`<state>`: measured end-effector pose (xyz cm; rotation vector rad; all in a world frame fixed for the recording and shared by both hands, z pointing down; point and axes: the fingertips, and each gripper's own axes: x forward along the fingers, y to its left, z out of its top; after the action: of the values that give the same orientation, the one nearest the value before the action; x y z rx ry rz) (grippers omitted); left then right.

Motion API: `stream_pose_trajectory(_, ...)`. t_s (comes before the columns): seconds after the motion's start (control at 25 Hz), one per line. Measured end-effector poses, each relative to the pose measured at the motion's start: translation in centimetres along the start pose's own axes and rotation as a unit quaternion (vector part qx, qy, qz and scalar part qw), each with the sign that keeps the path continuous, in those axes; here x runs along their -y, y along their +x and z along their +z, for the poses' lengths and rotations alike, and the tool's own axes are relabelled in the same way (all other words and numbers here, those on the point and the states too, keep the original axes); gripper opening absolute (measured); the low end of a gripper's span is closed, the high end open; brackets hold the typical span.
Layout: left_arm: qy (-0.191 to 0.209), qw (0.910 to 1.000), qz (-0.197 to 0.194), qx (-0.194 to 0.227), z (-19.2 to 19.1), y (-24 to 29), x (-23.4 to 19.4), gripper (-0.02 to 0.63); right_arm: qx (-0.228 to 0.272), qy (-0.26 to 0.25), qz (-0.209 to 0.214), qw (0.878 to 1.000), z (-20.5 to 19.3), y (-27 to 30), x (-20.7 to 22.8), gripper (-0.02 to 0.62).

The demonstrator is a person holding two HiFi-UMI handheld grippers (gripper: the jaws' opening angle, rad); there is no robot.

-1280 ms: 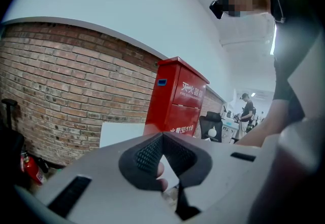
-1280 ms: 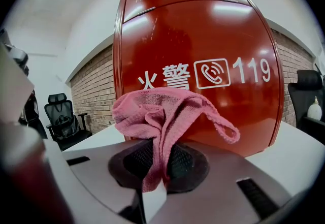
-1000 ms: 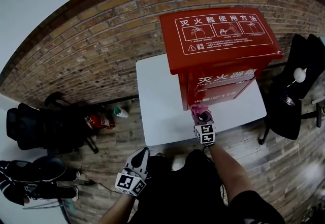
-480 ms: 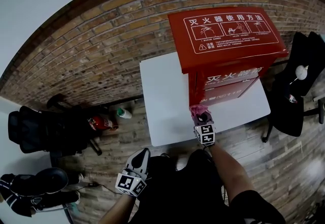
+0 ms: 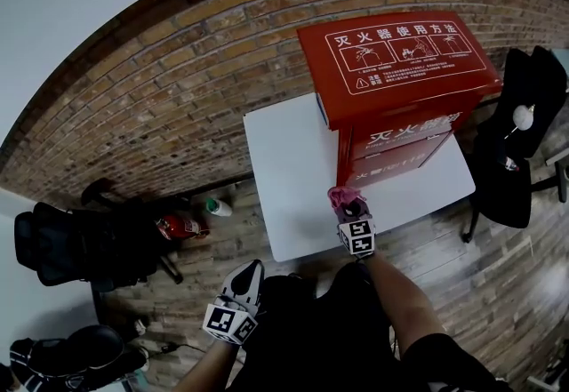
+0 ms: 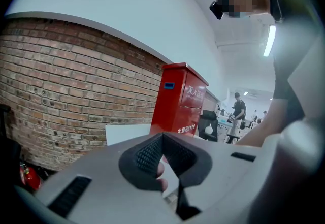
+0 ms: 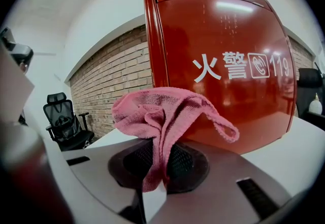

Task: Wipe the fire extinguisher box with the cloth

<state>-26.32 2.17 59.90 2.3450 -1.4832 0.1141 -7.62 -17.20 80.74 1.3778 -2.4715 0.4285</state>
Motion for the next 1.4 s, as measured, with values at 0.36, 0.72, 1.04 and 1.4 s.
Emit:
stream_pose_trajectory(0.36, 0.005, 0.9990, -0.044, 0.003, 1.7, 1.6, -0.7, 0.017, 0.009, -0.007, -0.002, 1.000, 3.1, -3.5, -1.8, 0.061)
stream_pose_trajectory(0.72, 0.011, 0.9960, -0.086, 0.018, 7.1, 4.0, 1.6, 0.017, 0.026, -0.012, -0.010, 1.000, 10.1, -11.4, -4.4, 0.061)
stream_pose_trajectory(1.04, 0.020, 0.9940, -0.097, 0.047, 13.1, 5.1, 3.3, 0.017, 0.051, 0.012, -0.009, 0.999, 19.0, -17.2, -6.7, 0.061)
stream_pose_trajectory(1.4, 0.041, 0.9901, -0.096, 0.094, 17.8, 5.1, 4.9, 0.017, 0.091, -0.009, 0.002, 0.996, 27.3, -21.2, -9.4, 0.061)
